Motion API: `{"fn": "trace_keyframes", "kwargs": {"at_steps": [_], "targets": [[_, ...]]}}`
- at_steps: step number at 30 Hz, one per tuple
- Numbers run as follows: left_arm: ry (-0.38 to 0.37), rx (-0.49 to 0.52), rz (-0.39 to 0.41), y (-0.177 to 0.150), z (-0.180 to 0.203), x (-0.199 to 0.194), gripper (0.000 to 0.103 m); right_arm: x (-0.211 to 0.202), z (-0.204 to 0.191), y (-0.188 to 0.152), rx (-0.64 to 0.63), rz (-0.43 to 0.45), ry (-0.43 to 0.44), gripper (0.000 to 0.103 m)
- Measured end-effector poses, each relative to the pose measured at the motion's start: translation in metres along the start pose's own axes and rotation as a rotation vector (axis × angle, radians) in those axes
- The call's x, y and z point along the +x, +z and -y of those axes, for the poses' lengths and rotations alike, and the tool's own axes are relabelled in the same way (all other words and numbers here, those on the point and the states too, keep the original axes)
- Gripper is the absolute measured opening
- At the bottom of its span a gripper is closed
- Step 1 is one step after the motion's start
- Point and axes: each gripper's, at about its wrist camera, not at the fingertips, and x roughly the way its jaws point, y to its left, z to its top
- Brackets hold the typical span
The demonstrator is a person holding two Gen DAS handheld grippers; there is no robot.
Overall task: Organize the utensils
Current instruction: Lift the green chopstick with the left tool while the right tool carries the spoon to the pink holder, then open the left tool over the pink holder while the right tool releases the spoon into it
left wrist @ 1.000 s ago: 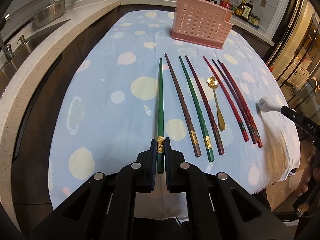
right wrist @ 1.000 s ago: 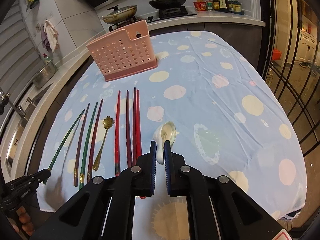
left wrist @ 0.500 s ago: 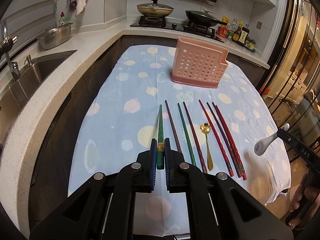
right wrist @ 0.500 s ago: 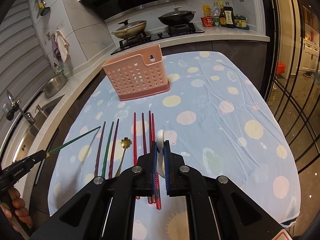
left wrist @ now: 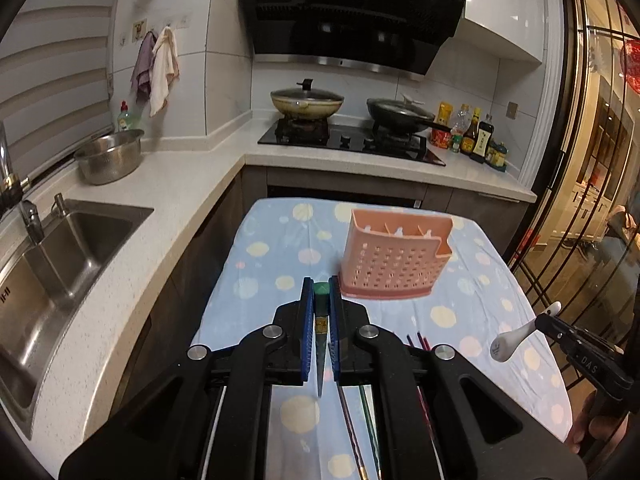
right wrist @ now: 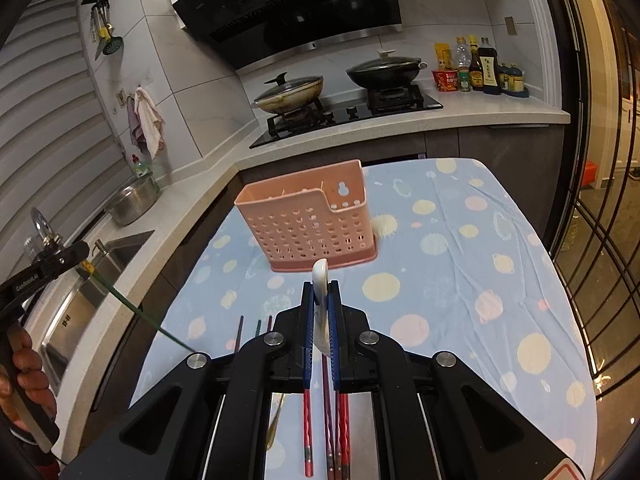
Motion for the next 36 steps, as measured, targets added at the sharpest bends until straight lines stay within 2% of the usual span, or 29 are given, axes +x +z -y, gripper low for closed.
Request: {"fn": "trace_keyframes", "kwargs": {"at_steps": [6,12,16,19,23,27,31,33,35,36], "targets": [[-0.02,0.016,0.082,0.056,0.013,0.006,0.007,0.023,-0.004,0.051,0.011,0.036,0.04,0.006],[-0.039,0.04,0.188,0.116,0.037,0.014,0.007,0.055,-0.006,0.101,0.007,0.089,0.04,0.006],[-0.051,0.043,0.25,0.152,0.053,0.028,0.007,0.081,-0.001,0.126,0.023,0.095,0.051,0.006],[-0.044,0.051,0.271,0.166,0.063,0.048,0.007,0.102,0.005,0.137,0.043,0.087,0.055,0.006],[-0.038,0.045,0.233,0.169,0.069,0.089,0.007,0.134,0.016,0.139,0.07,0.053,0.058,0.006],[-0.047,0.024,0.146,0.156,0.067,0.132,0.007,0.165,0.029,0.131,0.103,-0.004,0.061,0.006],[-0.042,0.025,0.099,0.138,0.067,0.156,0.007,0.182,0.033,0.121,0.087,-0.035,0.037,0.007],[-0.039,0.023,0.082,0.132,0.065,0.162,0.008,0.182,0.034,0.117,0.078,-0.023,0.019,0.01],[-0.033,0.009,0.071,0.127,0.062,0.164,0.012,0.178,0.033,0.115,0.065,-0.008,-0.005,0.018],[-0.024,-0.002,0.065,0.125,0.059,0.163,0.023,0.174,0.032,0.114,0.065,0.001,-0.005,0.022]]}}
